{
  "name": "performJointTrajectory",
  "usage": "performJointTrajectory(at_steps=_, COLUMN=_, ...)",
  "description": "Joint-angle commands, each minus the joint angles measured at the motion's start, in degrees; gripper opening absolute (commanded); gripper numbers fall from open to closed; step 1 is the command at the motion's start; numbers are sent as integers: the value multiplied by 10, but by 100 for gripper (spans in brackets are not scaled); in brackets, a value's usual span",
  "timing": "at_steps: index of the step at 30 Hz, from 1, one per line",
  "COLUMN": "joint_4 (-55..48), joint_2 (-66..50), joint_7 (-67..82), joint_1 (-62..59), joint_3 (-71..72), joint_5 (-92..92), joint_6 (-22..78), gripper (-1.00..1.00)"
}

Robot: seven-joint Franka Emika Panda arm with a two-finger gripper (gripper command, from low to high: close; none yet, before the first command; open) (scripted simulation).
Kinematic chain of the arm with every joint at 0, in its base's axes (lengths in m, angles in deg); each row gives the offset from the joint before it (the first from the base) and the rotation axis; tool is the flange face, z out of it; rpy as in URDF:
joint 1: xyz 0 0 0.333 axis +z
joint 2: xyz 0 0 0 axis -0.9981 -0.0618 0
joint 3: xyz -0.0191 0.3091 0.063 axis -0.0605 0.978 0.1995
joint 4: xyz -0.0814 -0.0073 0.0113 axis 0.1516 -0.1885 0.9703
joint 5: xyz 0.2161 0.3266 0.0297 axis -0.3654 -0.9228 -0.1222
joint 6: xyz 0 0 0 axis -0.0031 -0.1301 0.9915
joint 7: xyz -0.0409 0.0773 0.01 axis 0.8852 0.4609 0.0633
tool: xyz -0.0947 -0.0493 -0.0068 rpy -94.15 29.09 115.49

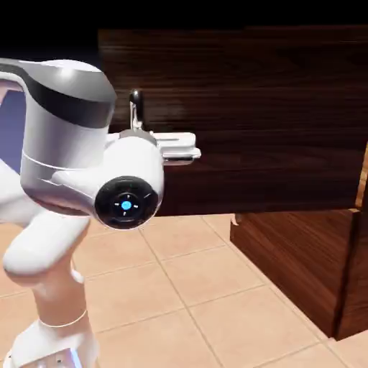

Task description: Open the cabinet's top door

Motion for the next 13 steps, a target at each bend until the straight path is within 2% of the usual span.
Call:
performJointTrajectory(at_steps=1, joint_4=-21, joint_2=-20, joint_7=10, joint_1=17, joint_3=-18, joint_5=8, joint_6=17, gripper=-100)
performJointTrajectory(at_steps=13, joint_4=-243, joint_2=-242, joint_7=151, joint_1=228, joint_3=-258, joint_5=63, joint_6=210, gripper=-100)
